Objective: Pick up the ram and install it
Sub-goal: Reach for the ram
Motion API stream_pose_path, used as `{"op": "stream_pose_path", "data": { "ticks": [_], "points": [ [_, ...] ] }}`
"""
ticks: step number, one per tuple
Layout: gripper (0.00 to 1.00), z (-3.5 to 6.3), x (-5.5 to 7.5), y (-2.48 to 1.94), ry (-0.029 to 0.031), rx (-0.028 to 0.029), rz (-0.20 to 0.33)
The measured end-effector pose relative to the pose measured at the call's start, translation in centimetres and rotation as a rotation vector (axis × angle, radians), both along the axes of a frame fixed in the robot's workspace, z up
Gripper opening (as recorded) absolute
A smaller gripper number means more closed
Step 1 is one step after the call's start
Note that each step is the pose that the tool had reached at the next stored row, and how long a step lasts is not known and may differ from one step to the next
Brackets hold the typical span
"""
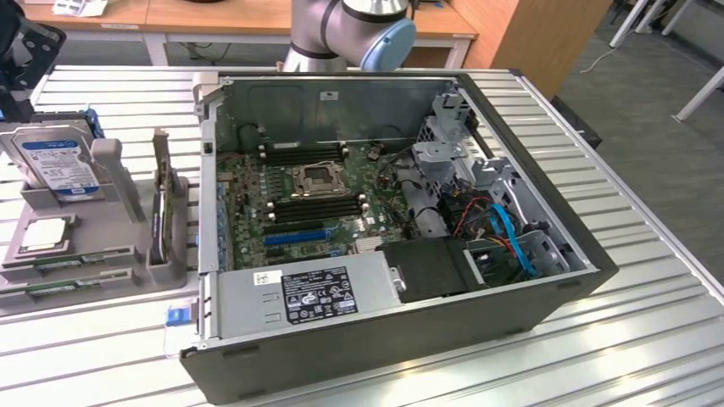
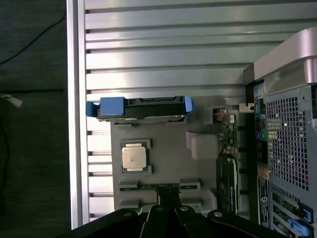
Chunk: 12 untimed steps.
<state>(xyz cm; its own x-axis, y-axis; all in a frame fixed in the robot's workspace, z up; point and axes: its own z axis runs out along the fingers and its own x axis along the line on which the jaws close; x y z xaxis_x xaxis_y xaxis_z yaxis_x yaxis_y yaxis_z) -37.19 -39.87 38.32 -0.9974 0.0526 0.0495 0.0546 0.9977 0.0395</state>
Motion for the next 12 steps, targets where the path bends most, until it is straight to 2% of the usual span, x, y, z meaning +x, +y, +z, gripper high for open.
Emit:
{"op": "stream_pose_path", "data": {
  "ticks": [8, 12],
  "points": [
    [0.1, 0.0, 0.0, 0.0, 0.0001, 0.0, 0.017],
    [0.1, 0.0, -0.01, -0.29, 0.0, -0.0001, 0.017]
  ]
}}
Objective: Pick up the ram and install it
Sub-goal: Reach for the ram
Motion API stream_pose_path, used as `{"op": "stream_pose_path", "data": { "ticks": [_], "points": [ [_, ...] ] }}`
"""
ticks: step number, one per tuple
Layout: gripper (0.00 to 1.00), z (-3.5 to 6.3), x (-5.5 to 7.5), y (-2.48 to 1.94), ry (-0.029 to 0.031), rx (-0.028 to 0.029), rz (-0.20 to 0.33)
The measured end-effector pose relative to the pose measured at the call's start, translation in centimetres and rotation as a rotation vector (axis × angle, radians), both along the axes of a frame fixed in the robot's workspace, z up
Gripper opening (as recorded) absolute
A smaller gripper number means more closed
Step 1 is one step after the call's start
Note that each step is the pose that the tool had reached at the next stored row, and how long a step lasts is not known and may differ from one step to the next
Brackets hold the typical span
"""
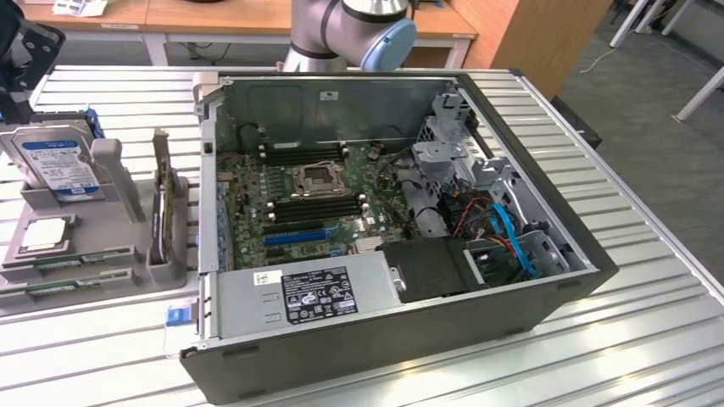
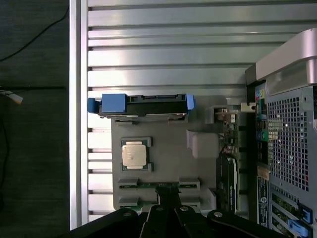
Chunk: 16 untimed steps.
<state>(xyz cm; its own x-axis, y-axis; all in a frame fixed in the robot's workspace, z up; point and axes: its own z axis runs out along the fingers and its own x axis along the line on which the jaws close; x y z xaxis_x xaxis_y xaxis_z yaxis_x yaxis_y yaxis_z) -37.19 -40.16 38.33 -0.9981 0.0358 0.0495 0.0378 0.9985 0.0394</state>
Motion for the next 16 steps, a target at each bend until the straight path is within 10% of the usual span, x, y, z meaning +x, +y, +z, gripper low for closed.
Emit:
{"op": "stream_pose_path", "data": {
  "ticks": [16],
  "points": [
    [0.1, 0.0, 0.0, -2.02, 0.0, -0.0003, 0.0]
  ]
}}
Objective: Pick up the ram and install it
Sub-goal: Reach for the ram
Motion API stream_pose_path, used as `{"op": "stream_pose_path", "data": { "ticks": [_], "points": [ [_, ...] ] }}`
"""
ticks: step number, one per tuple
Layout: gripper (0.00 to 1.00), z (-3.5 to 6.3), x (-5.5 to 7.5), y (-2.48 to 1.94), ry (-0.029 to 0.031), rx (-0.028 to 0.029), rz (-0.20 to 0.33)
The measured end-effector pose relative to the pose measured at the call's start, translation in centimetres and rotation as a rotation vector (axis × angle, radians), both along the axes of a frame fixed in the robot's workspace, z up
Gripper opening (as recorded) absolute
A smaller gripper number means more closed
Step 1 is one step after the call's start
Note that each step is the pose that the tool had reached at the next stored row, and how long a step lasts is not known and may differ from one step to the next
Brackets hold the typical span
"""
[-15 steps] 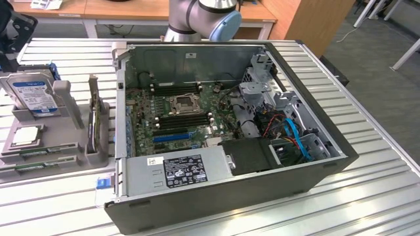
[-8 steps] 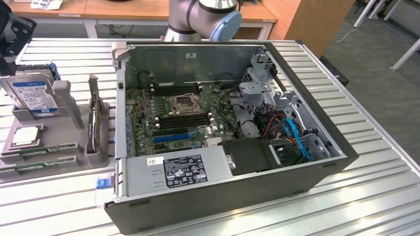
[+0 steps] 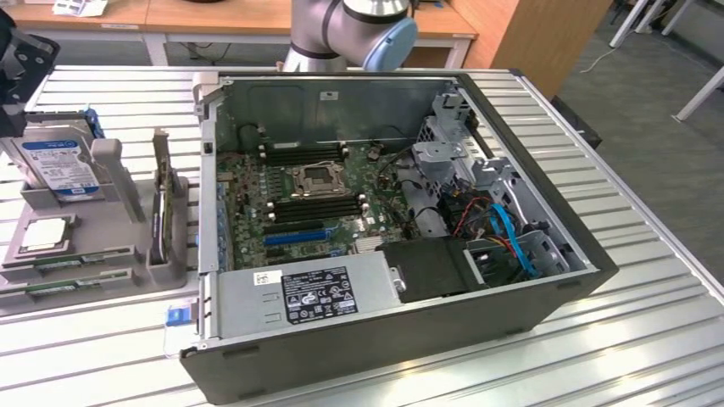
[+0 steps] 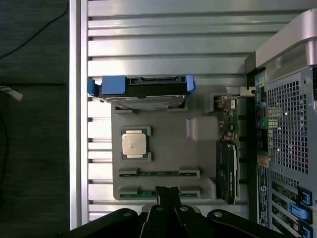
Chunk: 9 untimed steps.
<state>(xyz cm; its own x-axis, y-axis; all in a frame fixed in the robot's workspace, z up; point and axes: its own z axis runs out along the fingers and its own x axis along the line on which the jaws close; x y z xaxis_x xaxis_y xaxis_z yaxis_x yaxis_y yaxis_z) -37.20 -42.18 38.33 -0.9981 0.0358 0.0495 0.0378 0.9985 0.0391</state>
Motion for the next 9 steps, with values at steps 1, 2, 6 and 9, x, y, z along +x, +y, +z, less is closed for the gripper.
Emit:
{"op": "stream_pose_path", "data": {
  "ticks": [1, 2, 6, 9],
  "points": [
    [0.1, 0.0, 0.0, -0.14, 0.0, 0.0, 0.0],
    [0.1, 0.0, 0.0, -0.29, 0.0, -0.0001, 0.0],
    [0.1, 0.0, 0.0, -0.85, -0.0001, -0.0001, 0.0],
    [0.1, -0.01, 0.0, -1.24, -0.0001, -0.0001, 0.0]
  ]
}}
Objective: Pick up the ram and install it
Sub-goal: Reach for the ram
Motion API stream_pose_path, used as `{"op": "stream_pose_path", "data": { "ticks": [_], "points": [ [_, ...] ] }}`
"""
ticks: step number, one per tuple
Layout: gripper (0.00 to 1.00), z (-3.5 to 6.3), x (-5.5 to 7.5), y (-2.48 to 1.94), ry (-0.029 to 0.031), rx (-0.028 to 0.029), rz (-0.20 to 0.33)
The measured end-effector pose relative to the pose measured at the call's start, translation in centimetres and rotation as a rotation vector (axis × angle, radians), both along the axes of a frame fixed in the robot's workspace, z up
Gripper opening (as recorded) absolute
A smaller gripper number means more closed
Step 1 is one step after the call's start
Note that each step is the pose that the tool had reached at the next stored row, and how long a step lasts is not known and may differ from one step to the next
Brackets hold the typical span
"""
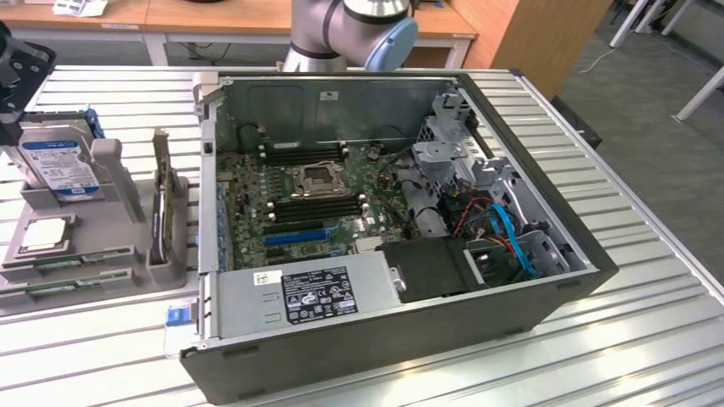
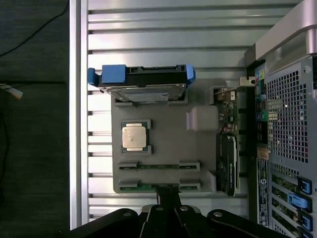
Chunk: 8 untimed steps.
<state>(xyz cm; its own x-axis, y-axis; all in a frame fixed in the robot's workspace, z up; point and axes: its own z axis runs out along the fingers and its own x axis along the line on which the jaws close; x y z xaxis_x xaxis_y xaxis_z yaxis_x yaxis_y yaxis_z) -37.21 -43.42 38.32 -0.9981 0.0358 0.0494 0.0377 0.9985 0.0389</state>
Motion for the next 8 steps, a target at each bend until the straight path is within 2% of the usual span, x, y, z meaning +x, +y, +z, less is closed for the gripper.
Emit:
{"op": "stream_pose_path", "data": {
  "ticks": [8],
  "points": [
    [0.1, 0.0, -0.01, -0.95, 0.0, -0.0001, 0.0]
  ]
}}
